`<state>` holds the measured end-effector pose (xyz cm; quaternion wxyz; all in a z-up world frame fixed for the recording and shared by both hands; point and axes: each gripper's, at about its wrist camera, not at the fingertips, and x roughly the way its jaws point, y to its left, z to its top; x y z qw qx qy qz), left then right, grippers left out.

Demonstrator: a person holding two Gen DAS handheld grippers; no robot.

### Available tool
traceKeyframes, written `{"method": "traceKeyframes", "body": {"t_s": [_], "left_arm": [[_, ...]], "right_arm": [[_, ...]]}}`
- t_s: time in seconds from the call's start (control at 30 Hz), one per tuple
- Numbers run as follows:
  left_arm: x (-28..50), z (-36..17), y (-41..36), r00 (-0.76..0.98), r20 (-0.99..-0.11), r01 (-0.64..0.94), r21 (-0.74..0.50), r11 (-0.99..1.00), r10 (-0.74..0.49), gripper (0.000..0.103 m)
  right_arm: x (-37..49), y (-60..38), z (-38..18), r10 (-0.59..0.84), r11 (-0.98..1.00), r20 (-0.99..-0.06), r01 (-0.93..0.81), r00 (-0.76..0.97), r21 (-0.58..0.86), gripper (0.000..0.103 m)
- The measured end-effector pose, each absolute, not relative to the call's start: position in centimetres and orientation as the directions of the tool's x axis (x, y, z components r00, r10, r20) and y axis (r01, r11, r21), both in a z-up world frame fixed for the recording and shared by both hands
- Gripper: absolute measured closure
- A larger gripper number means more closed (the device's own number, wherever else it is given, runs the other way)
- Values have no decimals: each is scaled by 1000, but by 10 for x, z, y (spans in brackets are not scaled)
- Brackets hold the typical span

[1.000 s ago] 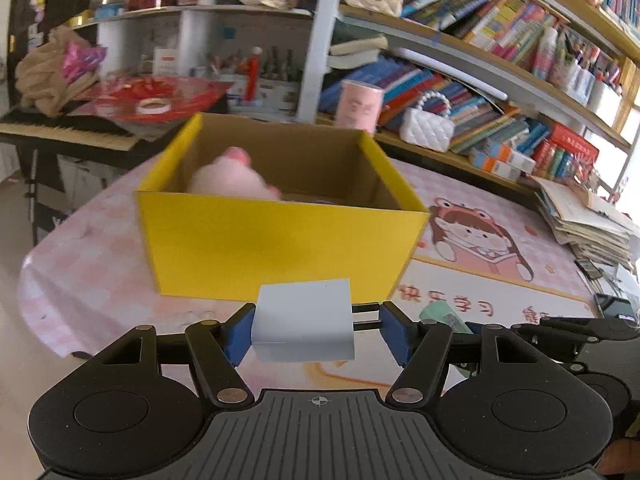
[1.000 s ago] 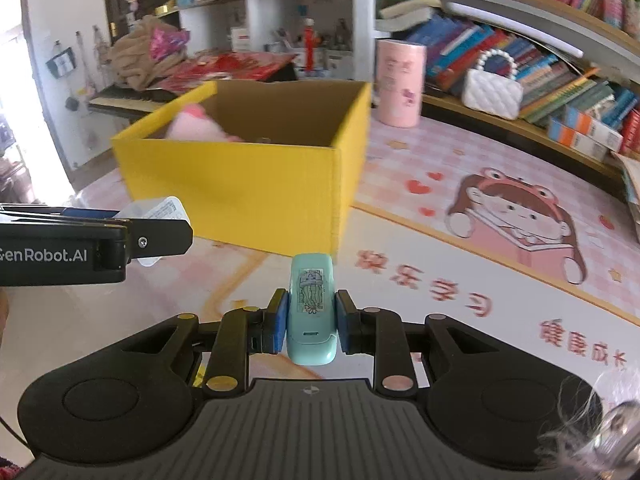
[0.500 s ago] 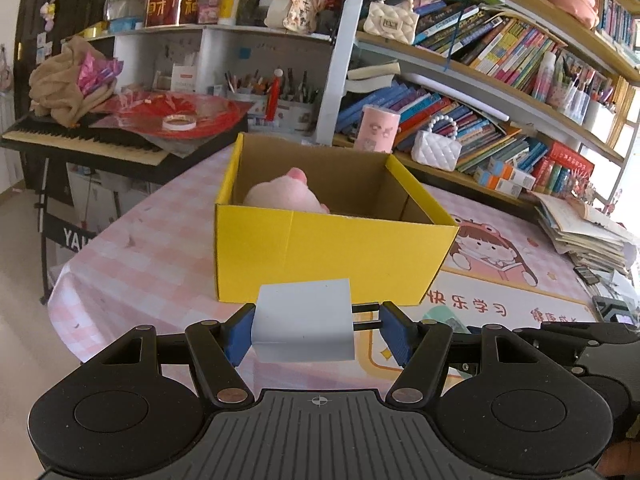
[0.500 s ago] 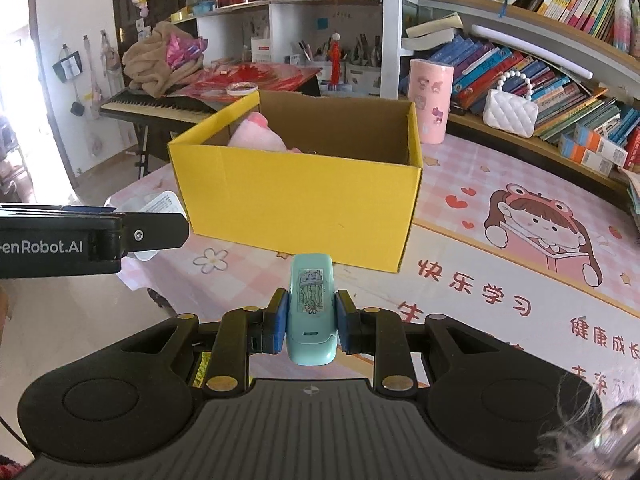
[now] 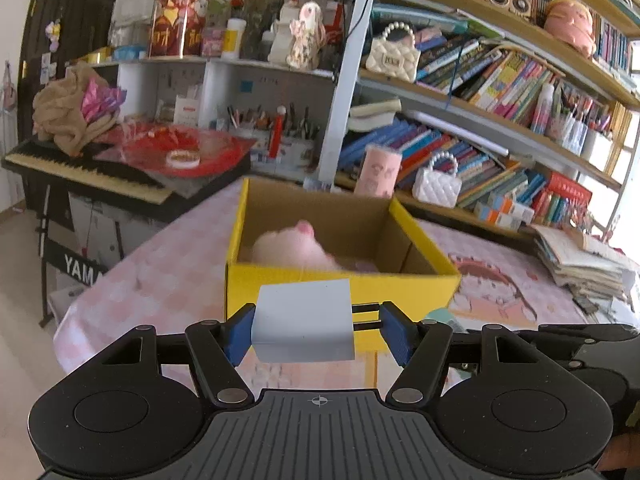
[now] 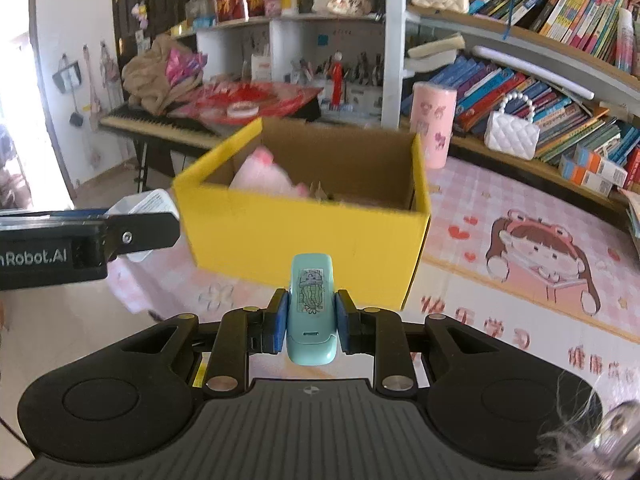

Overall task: Organize objects
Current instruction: 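Carry the white charger and green eraser with both tools to the yellow box, then lower both into the box and open the left and right tools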

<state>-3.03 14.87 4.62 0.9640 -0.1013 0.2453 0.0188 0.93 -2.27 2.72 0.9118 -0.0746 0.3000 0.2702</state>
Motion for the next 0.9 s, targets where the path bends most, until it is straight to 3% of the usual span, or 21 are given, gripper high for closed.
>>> {"method": "traceKeyframes", "body": {"t_s": [0.43,0.9], "left_arm": [[44,61,130,903,-428,-106,-141,984,36,38],[121,22,90,829,-559,-61,-66,996,13,38]], "right_arm": [[108,-31,63,469,855,-493,-517,732,47,80],[193,-33,50,507,824,-533,-563,677,67,80]]}}
